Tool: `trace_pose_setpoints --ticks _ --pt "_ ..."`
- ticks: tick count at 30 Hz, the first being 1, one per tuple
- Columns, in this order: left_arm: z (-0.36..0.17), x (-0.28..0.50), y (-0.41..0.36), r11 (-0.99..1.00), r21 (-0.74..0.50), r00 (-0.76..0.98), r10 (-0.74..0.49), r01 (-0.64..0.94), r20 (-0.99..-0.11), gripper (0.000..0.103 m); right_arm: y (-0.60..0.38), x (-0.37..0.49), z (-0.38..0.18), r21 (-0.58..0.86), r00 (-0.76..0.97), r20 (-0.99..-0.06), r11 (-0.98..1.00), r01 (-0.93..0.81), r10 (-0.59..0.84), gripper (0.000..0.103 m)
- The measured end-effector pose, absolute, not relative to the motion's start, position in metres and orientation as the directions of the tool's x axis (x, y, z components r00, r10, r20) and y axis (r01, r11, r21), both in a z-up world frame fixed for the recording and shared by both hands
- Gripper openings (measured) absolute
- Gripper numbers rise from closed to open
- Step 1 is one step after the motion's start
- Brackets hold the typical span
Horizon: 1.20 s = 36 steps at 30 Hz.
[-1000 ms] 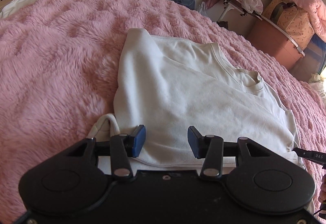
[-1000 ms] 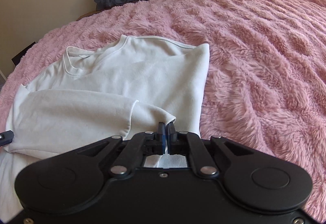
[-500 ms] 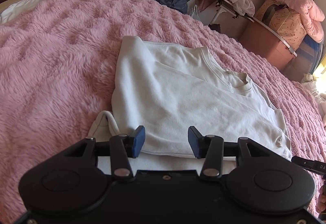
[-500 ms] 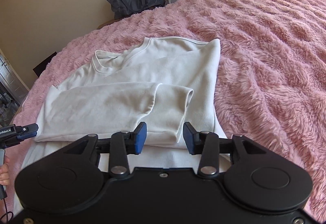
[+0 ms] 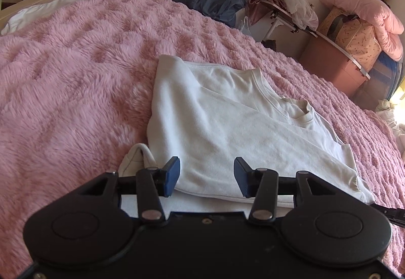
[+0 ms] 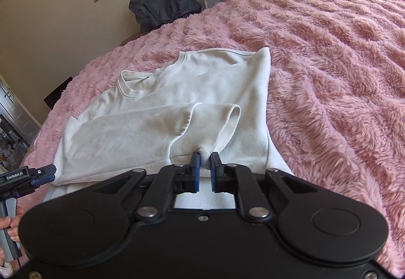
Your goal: Fold small clothes
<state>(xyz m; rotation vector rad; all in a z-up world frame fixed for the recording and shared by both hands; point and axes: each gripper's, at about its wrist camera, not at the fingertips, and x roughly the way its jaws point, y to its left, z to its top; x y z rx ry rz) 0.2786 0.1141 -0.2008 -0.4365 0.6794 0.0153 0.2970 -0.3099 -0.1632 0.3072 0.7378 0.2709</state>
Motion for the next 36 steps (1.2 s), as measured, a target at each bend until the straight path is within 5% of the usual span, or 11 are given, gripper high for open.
trace_pose_setpoints --ticks 5,17,24,25,26,36 --pt "-0.203 0.269 0.133 0.902 -0.385 0.773 -0.1 -0.196 -0.627 0.05 -0.315 0.303 -0.189 0.389 0.668 -0.666 0.918 -0.071 0.333 0.008" --pt "-0.205 0.261 0.119 0.963 0.254 0.772 0.097 0.085 -0.628 0.05 -0.312 0.304 -0.187 0.392 0.671 -0.664 0.918 -0.065 0.331 0.008" --pt "-0.213 0.281 0.111 0.928 0.307 0.767 0.035 0.213 -0.641 0.038 -0.311 0.306 -0.187 0.392 0.666 -0.67 0.918 -0.057 0.327 0.008" --pt "-0.214 0.284 0.112 0.929 0.291 0.757 0.018 0.228 -0.653 0.02 -0.311 0.307 -0.186 0.389 0.665 -0.672 0.92 -0.058 0.326 0.008" --pt "-0.215 0.287 0.11 0.932 0.27 0.74 0.003 0.241 -0.672 0.014 -0.311 0.307 -0.186 0.387 0.665 -0.672 0.92 -0.059 0.325 0.008" --pt "-0.218 0.278 0.113 0.882 0.36 0.727 0.03 0.304 -0.687 0.009 -0.312 0.308 -0.187 0.397 0.66 -0.675 0.916 -0.052 0.33 0.009"
